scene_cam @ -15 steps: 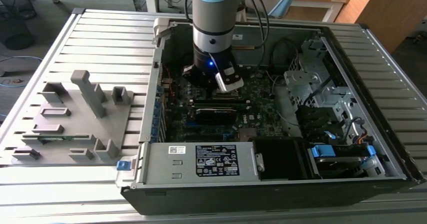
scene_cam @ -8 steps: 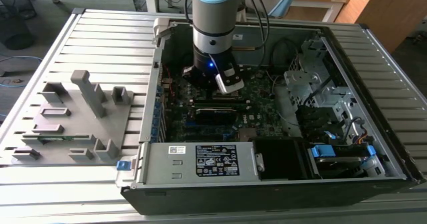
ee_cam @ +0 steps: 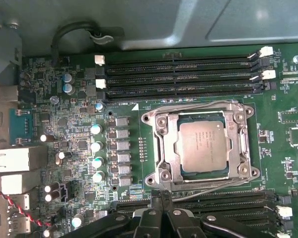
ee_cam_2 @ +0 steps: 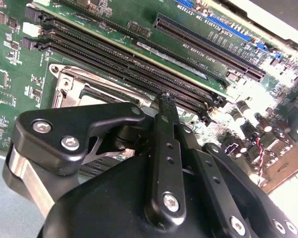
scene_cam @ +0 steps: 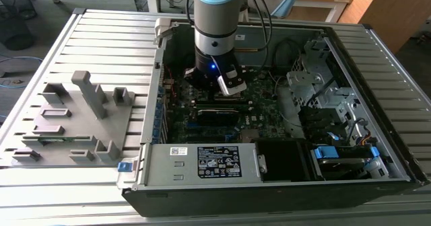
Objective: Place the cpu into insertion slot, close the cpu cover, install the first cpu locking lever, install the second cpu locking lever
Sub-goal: 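Install the second cpu locking lever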
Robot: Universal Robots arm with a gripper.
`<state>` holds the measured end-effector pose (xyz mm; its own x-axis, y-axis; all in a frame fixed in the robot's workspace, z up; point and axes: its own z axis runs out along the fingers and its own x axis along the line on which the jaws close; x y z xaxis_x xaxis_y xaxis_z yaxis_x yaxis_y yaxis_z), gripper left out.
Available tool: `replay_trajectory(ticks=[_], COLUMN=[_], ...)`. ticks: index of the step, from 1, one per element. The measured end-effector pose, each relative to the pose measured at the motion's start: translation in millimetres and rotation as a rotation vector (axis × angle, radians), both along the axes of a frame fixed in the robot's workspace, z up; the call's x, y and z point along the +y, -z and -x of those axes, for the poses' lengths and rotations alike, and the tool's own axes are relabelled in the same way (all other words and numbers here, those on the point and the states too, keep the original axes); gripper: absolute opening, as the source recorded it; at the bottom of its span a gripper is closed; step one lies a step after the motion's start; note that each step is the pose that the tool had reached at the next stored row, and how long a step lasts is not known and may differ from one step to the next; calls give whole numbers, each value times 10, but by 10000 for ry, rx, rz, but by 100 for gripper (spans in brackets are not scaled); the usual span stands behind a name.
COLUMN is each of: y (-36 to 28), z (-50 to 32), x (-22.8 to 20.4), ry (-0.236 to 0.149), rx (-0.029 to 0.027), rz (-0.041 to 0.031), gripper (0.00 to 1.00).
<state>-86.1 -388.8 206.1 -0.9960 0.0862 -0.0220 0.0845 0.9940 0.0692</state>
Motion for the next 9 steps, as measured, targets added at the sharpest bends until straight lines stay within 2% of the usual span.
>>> replay_trajectory(ticks=[1,4,9], y=[0,2,12], z=[2,10,22], x=[-1,-6,-17], ry=[-1,-4,-11], rx=[-5,-31,-88], rz=[-19,-194,-293], gripper=[11,11,11])
